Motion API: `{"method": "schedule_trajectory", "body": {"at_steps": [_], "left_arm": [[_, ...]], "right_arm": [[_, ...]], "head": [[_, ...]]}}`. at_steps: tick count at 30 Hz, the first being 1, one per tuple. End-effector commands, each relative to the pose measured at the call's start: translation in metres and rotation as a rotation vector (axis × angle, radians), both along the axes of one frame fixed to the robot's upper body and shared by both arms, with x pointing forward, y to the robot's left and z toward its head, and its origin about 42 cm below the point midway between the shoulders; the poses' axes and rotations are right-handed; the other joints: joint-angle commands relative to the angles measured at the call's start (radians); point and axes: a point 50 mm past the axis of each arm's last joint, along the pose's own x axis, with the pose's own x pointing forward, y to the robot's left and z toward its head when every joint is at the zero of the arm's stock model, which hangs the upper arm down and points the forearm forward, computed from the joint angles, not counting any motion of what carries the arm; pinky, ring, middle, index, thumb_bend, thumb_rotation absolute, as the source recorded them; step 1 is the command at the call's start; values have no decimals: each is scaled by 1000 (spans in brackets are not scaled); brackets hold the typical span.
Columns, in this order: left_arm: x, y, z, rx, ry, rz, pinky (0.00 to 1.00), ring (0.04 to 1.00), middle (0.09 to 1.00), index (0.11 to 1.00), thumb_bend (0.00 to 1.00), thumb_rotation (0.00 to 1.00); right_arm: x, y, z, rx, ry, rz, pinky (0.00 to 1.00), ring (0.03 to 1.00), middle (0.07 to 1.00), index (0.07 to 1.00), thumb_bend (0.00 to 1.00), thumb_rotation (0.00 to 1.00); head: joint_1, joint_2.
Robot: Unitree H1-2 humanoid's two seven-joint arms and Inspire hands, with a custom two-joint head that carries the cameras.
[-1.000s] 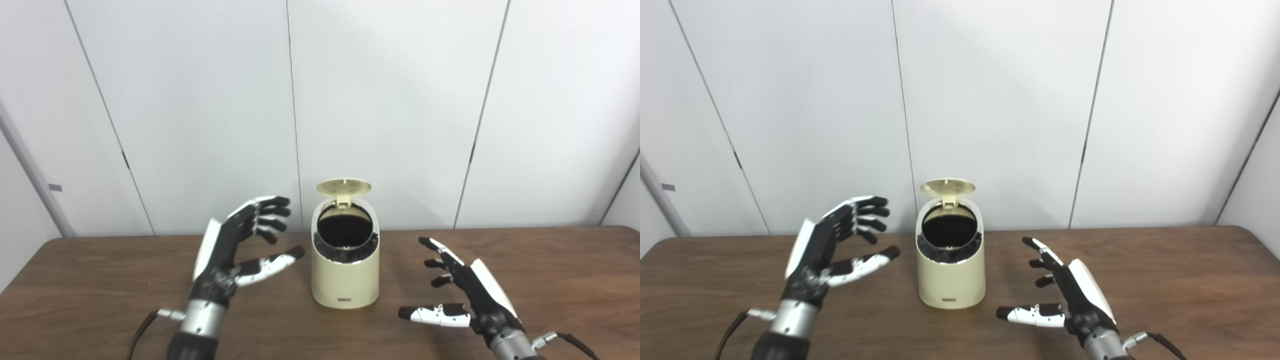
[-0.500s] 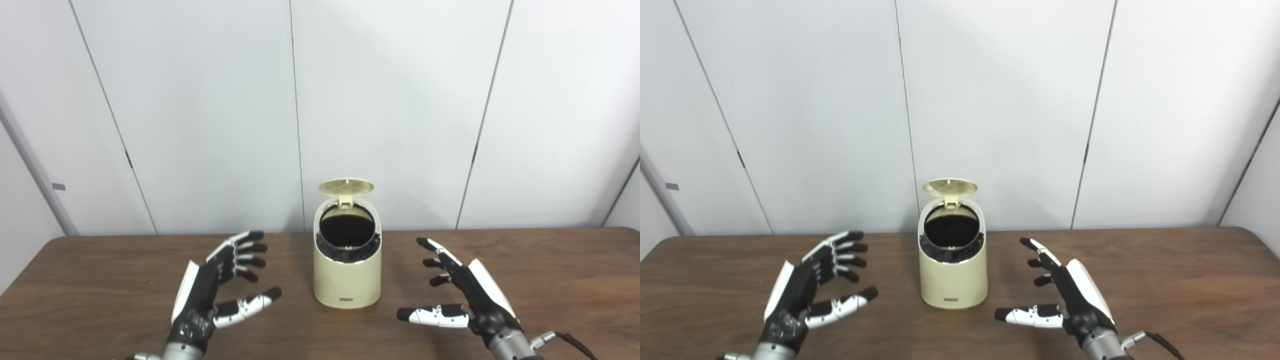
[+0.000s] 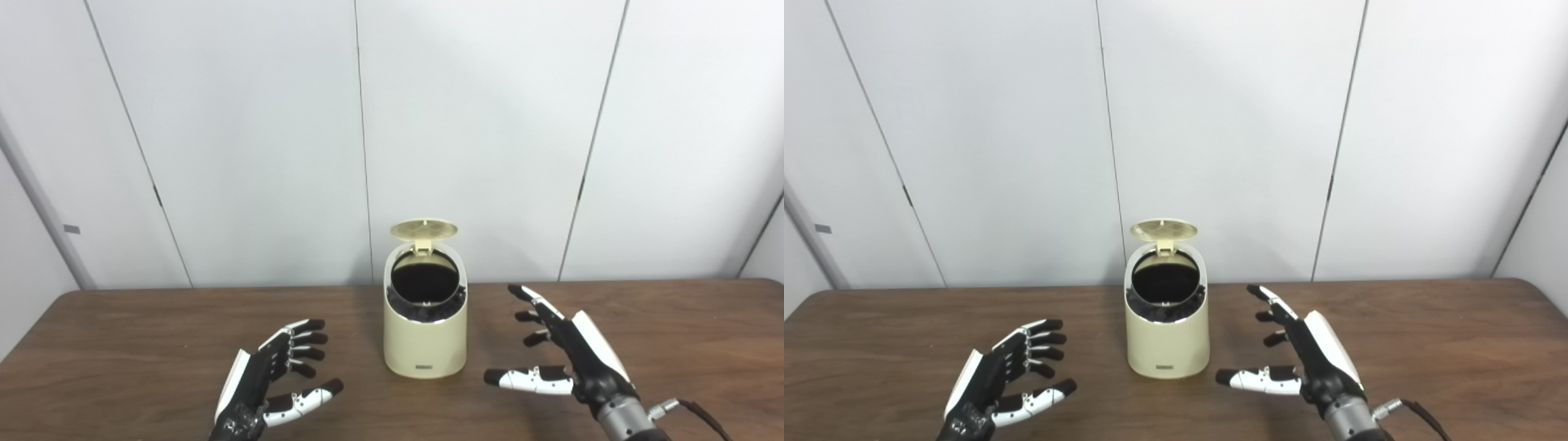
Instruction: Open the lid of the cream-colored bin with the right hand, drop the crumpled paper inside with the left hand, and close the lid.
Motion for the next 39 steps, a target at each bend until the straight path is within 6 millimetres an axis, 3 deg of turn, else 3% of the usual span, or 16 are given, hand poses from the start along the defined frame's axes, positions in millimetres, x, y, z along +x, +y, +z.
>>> {"method": "schedule_trajectory", "body": {"at_steps": [1,6,12,16,19,26,34,39], "left_arm": [[7,0,14,6,-68,-16,546,656,727,779,674,53],[3,-2,6,13,-47,-21,556,665,726,777,675,46],[-1,-1,-2,13,-31,-30,557,664,724,775,666,30],[-4,1,-9,22,-16,-33,568,662,721,772,663,33],[-6,2,-15,16,-4,-35,561,659,720,772,665,23],[-9,3,-19,21,9,-37,555,659,717,774,659,3],[-10,1,-19,12,10,-35,571,666,722,777,655,8],[-9,0,-19,10,8,-38,568,669,723,775,657,5]], "right_arm": [[9,5,31,17,-154,26,703,853,918,894,773,489],[19,8,45,40,-228,56,752,863,912,871,723,541],[40,16,70,23,-293,88,773,919,915,871,749,568],[52,28,94,-26,-328,119,811,863,895,878,707,570],[62,36,107,-29,-337,142,729,851,892,869,696,530],[84,46,131,-151,-357,168,711,852,889,868,662,530],[101,56,146,-314,-361,188,744,873,874,855,675,571],[109,60,147,-354,-339,216,816,929,880,853,682,565]], "head": [[-5,-3],[-7,-9],[-7,-12],[-11,-15],[-6,-14],[-1,-12],[0,-11],[6,-12]]}}
